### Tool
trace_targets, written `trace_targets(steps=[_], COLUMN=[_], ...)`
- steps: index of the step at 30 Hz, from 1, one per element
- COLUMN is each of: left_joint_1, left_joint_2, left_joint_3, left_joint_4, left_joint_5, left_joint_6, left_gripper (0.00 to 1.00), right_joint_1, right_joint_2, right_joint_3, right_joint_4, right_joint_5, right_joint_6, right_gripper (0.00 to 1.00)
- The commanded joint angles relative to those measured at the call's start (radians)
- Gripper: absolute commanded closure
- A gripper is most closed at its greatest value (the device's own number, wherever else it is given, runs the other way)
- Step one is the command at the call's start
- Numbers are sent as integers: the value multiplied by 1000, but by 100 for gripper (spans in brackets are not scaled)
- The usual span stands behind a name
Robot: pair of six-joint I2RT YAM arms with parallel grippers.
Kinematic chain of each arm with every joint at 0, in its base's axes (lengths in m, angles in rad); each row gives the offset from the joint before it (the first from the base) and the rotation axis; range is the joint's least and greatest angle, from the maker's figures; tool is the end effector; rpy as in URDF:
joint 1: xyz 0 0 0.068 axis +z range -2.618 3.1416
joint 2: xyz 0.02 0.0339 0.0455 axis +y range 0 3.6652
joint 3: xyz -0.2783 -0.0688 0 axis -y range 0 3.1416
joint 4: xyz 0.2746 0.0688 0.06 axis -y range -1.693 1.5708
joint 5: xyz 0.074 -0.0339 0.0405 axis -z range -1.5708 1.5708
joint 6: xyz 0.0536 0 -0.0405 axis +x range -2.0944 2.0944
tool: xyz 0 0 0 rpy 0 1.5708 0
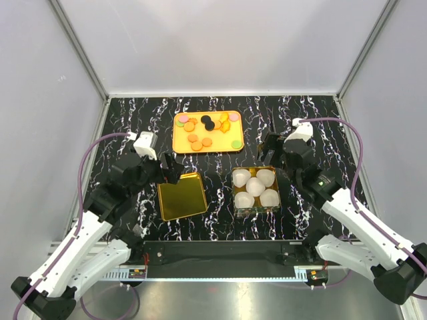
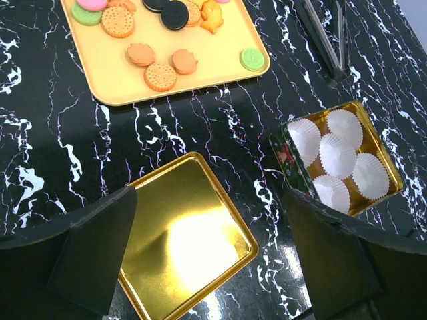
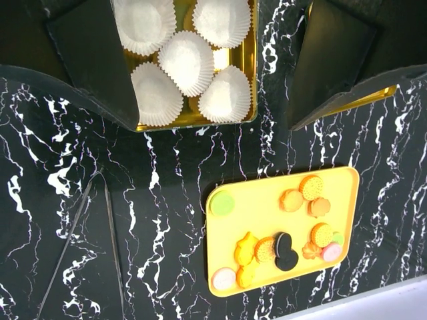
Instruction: Pack the cookies
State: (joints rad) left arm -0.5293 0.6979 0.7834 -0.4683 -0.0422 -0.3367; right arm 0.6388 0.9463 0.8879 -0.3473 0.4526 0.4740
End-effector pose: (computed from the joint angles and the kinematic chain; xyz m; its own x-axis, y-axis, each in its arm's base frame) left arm 0.1682 -0.0958 0.3279 -0.4598 -0.1134 -0.8807 0.3378 0.8949 -0.2916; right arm 0.2124 0.1286 0.3349 -0.3794 0.2295 -0.8963 -0.0455 0.9629 0.2658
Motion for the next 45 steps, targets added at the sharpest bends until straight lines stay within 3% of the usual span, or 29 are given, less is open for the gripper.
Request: trace_targets(steps=[1,5,7,11,18,28,41,45], left_joint_1=[6,6,6,6,8,9,8,9], left_joint_2=[0,-6,-8,-8,-8,-40,-61,-57], left_joint_3=[39,37,36,39,37,33,28,28], left_joint_4=[37,39,39,39,40,31,22,22], left_joint_5=[10,25,30,36,71,81,65,65], left_joint_6=[8,7,2,-1,-7,1,7,7], left_gripper=[1,1,1,1,1,1,1,1], right_joint_1=[4,-23,-82,-362,-634,-634,-548,-534], right_joint_2=[3,106,155,283,545,767,1039,1089], right_joint_3=[61,146,187,255,335,356,517,589], right_joint_4=[-27,-97,-134,-95,-42,90,59,-32], right_joint_5=[-8,18,-40,-216,-431,-511,-382,-326], right_joint_6=[-29,-61,-72,-103,-169,-227,-255,-265], right_gripper=[0,0,0,0,0,0,0,0])
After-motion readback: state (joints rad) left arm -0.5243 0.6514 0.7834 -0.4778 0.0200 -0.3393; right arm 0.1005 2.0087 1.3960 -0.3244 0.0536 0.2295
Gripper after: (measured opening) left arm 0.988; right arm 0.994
